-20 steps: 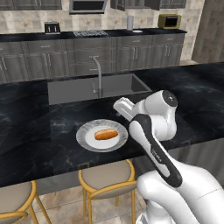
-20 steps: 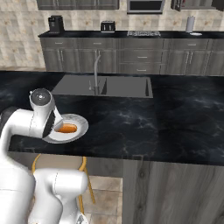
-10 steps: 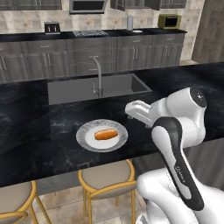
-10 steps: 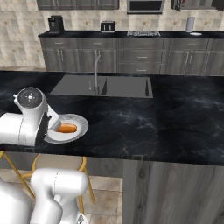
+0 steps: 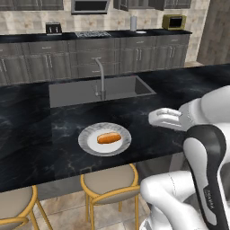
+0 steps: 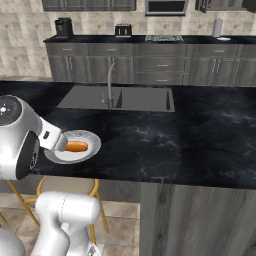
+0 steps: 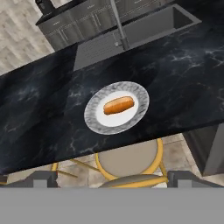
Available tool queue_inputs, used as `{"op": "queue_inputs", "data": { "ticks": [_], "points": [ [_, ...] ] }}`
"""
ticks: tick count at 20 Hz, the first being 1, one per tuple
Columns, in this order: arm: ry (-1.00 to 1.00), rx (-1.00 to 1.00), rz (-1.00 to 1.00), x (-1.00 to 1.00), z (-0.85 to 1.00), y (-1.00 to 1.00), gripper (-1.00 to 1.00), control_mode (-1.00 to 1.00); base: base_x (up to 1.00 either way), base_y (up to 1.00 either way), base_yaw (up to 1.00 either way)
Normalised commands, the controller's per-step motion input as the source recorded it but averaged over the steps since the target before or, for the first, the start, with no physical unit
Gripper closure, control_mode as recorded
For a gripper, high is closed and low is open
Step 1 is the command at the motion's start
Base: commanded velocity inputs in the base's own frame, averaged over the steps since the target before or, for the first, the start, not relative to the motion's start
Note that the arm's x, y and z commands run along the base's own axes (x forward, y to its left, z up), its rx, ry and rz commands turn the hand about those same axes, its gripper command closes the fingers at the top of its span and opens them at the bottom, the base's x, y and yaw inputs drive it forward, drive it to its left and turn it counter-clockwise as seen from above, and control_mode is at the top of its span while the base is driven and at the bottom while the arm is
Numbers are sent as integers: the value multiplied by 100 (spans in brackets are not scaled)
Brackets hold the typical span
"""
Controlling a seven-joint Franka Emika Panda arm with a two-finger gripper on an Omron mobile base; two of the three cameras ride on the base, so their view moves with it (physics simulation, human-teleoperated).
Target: Move the hot dog bun to the plate on the dining table and place the condiment next to that plate. Then navigate to the fridge and take the sausage and place it on the plate as well.
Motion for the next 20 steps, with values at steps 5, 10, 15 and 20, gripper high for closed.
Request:
{"op": "queue_inputs", "data": {
  "ticks": [5,10,15,20],
  "points": [
    [-1,-14,-1,-47,-5,-21,-100,-100,0,0,0],
    [0,-2,-2,-3,-1,-1,-100,-100,0,0,0],
    [0,0,0,0,-2,-1,-100,-100,0,0,0],
    [-3,1,0,-4,0,-5,-100,100,-25,-21,-3]
  ]
}}
